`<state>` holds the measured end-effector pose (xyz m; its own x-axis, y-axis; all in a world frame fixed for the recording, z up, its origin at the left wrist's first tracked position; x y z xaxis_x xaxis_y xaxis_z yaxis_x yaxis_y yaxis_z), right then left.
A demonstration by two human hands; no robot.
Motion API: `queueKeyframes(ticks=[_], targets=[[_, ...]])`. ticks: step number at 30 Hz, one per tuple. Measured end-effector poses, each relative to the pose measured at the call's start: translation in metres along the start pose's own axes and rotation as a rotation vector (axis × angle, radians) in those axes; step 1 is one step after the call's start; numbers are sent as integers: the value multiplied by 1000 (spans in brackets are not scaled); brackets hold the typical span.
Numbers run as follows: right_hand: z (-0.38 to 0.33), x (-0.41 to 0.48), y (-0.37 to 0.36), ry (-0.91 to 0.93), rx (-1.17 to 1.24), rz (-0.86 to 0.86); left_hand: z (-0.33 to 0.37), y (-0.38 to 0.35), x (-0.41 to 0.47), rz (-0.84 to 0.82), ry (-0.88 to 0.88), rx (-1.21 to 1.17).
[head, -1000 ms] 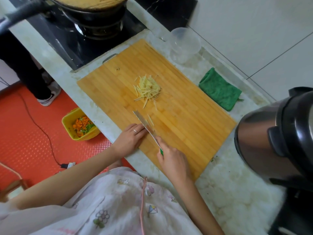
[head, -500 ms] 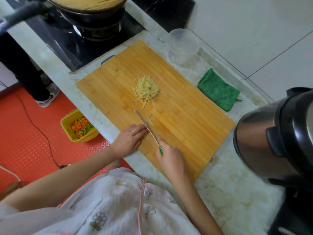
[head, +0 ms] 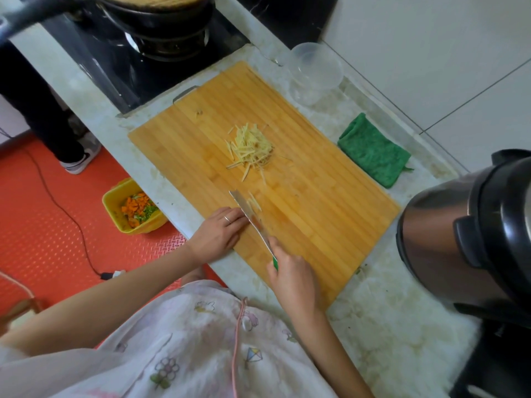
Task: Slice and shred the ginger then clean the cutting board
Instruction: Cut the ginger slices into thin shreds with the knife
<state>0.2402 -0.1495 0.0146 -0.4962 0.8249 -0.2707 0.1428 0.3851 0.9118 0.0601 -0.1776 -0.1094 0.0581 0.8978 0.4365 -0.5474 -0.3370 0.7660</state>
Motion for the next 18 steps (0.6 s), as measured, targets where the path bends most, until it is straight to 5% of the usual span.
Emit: queueKeyframes(ticks=[18], targets=[[-3, 4, -10, -26, 47, 33, 2, 1, -1, 38, -18, -13]])
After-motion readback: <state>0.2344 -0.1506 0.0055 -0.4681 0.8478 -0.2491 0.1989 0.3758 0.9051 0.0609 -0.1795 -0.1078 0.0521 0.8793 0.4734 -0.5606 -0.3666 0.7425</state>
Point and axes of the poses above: each hand's wrist, its own x-axis towards the middle knuckle, its own y-axis out of the back of the hand, z = x × y, the point moved 2 cm from there along x, towards the middle knuckle, and after that the axes turned 8 degrees about z, right-handed, at the moved point
